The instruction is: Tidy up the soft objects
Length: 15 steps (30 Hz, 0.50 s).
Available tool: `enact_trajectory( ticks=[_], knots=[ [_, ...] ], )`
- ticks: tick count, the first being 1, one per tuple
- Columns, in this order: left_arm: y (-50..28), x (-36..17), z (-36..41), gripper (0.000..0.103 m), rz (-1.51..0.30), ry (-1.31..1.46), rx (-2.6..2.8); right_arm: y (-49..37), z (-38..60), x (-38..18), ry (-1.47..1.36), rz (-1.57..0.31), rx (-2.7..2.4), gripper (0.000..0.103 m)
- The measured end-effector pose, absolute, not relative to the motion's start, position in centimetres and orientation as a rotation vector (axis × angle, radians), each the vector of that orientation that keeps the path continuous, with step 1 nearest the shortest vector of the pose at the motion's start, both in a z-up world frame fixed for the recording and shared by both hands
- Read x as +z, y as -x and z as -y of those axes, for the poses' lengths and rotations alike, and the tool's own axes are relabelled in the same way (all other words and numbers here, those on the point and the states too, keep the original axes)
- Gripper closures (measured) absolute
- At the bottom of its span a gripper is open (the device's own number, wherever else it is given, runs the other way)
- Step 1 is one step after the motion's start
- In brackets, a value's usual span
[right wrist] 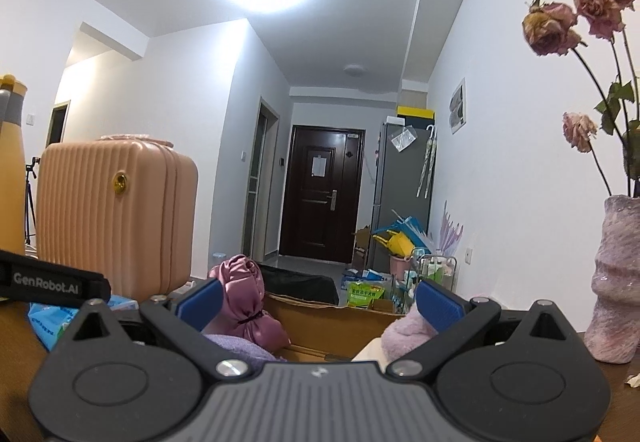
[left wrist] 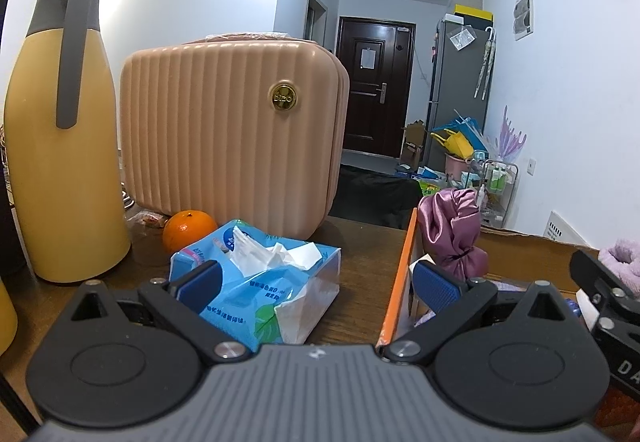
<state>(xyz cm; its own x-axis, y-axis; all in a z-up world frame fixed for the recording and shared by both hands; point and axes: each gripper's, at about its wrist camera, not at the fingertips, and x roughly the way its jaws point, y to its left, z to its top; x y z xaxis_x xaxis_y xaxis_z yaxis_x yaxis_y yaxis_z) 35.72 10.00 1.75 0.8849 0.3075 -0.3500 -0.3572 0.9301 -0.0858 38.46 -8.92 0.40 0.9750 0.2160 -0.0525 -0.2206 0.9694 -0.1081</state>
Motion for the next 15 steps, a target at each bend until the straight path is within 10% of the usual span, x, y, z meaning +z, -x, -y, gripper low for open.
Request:
enact_trajectory(
  ticks=[15],
  knots=[
    [-32.4,1.9,-10.2,0.000,-0.347,0.148,0.339,-33.6,10.0,0.8,0.123,-0.014,0.192,0.000]
  ],
)
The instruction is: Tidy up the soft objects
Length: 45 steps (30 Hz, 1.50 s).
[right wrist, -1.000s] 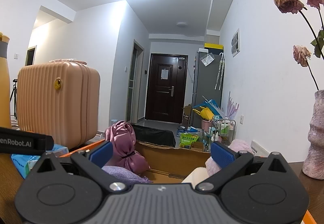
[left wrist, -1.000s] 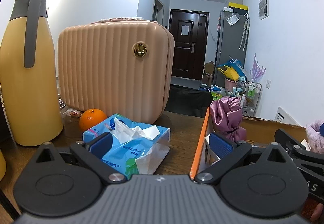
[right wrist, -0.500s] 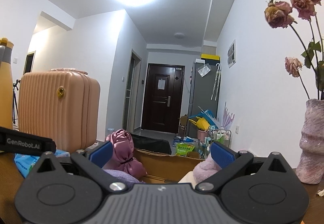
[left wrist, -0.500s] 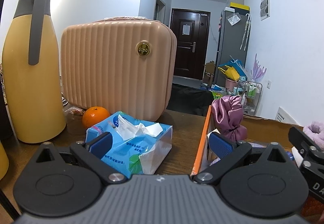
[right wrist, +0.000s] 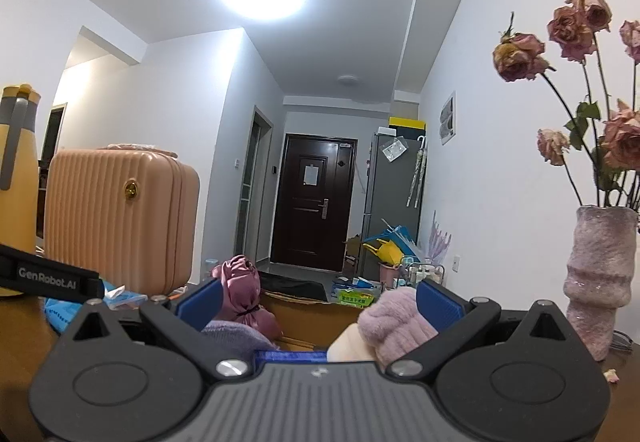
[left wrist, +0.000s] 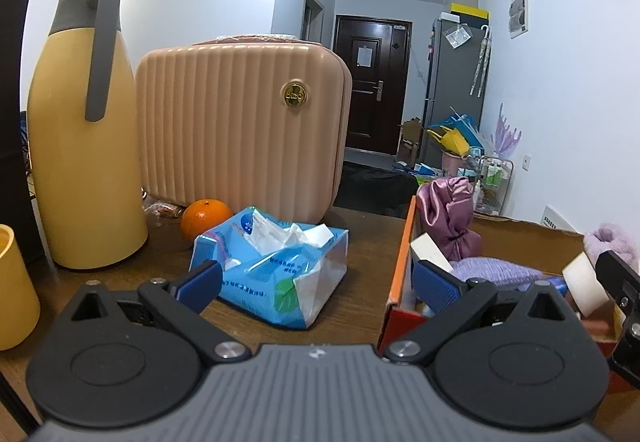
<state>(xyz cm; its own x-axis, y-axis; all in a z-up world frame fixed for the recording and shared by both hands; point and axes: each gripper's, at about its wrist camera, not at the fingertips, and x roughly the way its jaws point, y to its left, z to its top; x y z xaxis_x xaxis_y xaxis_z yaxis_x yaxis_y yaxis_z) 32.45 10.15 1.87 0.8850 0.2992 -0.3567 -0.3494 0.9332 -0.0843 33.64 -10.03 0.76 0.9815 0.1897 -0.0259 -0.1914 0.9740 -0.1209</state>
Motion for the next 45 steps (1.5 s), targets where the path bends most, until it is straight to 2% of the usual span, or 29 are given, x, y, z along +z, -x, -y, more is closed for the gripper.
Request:
enact_trajectory(
  ticks=[22,45],
  knots=[
    [-23.5,2.0,-8.0,0.000,-0.370,0.096,0.267,-23.8,13.9,0.7,0.103,-0.079,0.126,0.000],
    [-9.1,2.6,-3.1,0.000,-0.314,0.033,0.082,-10.3,17.9,1.3,0.052,-0.188,0.145,0.000]
  ],
)
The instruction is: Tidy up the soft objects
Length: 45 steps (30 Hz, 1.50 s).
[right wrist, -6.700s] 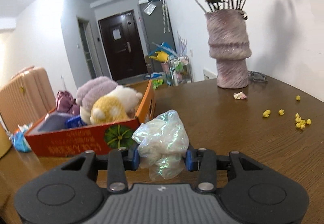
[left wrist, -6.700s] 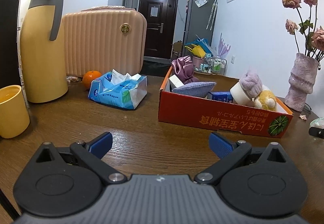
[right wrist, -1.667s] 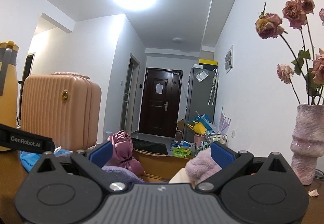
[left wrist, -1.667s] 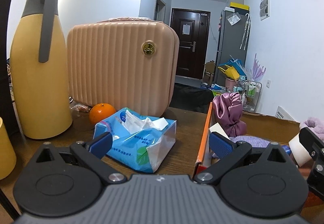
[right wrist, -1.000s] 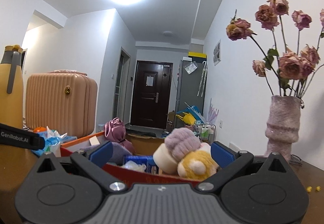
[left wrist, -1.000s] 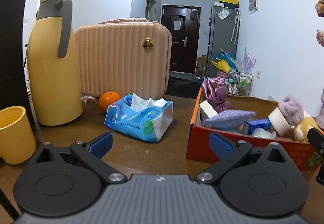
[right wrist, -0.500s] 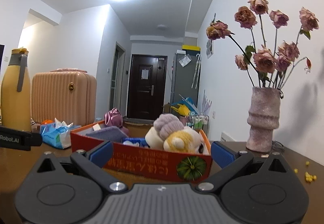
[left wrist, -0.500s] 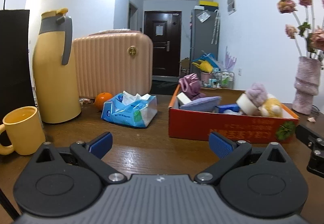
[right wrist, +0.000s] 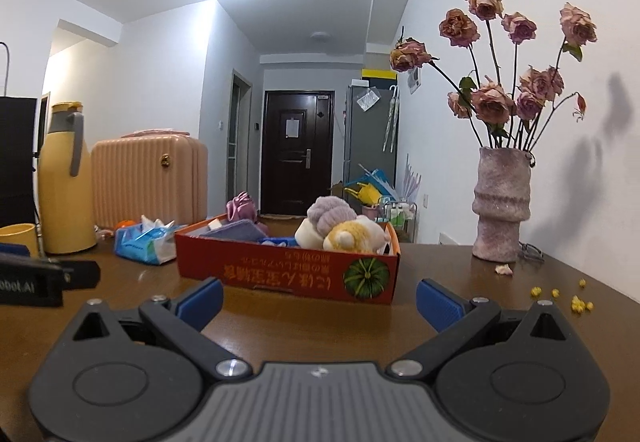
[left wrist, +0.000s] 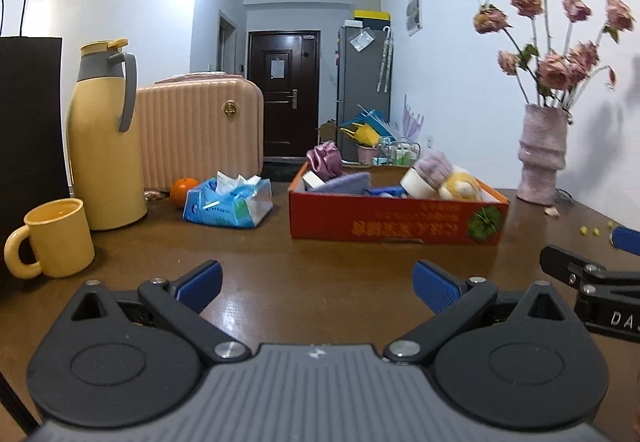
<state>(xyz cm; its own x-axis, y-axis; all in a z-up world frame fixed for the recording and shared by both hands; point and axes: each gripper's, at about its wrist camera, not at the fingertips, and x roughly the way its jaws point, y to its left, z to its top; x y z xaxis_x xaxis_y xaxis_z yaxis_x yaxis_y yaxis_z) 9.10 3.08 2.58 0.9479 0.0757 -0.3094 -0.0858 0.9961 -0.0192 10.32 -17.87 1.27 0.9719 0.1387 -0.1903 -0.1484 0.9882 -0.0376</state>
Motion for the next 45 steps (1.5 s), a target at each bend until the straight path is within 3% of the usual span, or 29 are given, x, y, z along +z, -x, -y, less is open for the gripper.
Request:
enact_trajectory(
  ticks=[22,45],
  knots=[
    [0.2,2.2,-0.5,0.000,-0.269,0.002,0.001,0.3,20.1,3.4,0.056,-0.160,0.172,0.000],
    [2.4,3.3,1.1,0.000,-0.196,-0.051,-0.028,1.6,21.2,4.2,0.034,-0.140,0.172,0.000]
  ],
)
